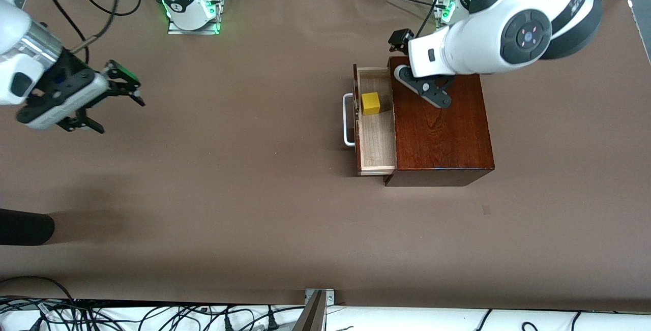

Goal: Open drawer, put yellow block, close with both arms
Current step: 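Withdraw the right gripper while the left gripper reaches the drawer front, then push the drawer front inward with the left gripper to shut it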

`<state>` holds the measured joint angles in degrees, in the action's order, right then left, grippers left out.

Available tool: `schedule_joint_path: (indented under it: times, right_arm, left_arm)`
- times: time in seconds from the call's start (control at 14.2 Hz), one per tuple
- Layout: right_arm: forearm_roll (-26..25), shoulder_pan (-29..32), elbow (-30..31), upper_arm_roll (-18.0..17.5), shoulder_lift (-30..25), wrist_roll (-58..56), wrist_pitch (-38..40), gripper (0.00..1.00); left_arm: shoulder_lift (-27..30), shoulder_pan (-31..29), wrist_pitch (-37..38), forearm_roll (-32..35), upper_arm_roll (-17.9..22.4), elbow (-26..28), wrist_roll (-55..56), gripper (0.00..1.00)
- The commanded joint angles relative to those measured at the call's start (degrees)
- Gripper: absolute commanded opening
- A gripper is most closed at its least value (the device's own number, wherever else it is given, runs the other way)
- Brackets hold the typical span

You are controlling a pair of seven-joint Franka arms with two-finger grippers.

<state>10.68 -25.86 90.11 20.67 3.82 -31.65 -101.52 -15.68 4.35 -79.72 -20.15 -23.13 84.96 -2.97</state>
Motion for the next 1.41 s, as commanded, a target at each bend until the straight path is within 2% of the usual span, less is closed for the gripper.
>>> schedule_joint_path:
  times: [0.0, 0.07, 0.28, 0.56, 0.84, 1.13, 1.34]
  right_arm:
    - [0.3, 4.1, 5.0, -3.4, -5.0, 2.5, -0.3, 1.00]
    - [0.1, 5.5, 5.8, -4.0, -6.1, 4.9, 0.6, 1.00]
    - [-0.2, 12.9, 5.7, -11.4, -6.6, 10.4, 3.7, 1.00]
    - [-7.7, 13.6, 5.7, -15.7, -8.9, 15.7, 5.2, 1.00]
    - [-10.4, 13.4, 5.4, -15.8, -9.3, 15.8, 7.0, 1.00]
    - [-10.3, 13.0, 4.9, -15.9, -8.4, 19.3, 7.1, 1.00]
    - [-10.3, 13.0, 4.6, -15.8, -8.3, 19.5, 7.1, 1.00]
  left_arm:
    - [-4.2, 2.8, -3.6, 0.3, 0.1, -3.5, -9.6, 1.00]
    - [-5.2, 4.2, -5.1, 0.6, 0.1, -3.7, -13.0, 1.00]
    - [-7.1, 9.6, -12.7, 6.2, 0.1, -3.7, -20.2, 1.00]
    - [-10.9, 17.9, -23.8, 18.6, 0.0, -3.2, -26.5, 1.00]
    - [-16.8, 24.7, -30.6, 31.6, 0.1, -3.1, -32.9, 1.00]
    - [-21.0, 25.8, -30.8, 39.6, 0.1, -2.4, -33.8, 1.00]
    - [-22.6, 25.5, -30.1, 42.6, 0.5, -2.1, -37.3, 1.00]
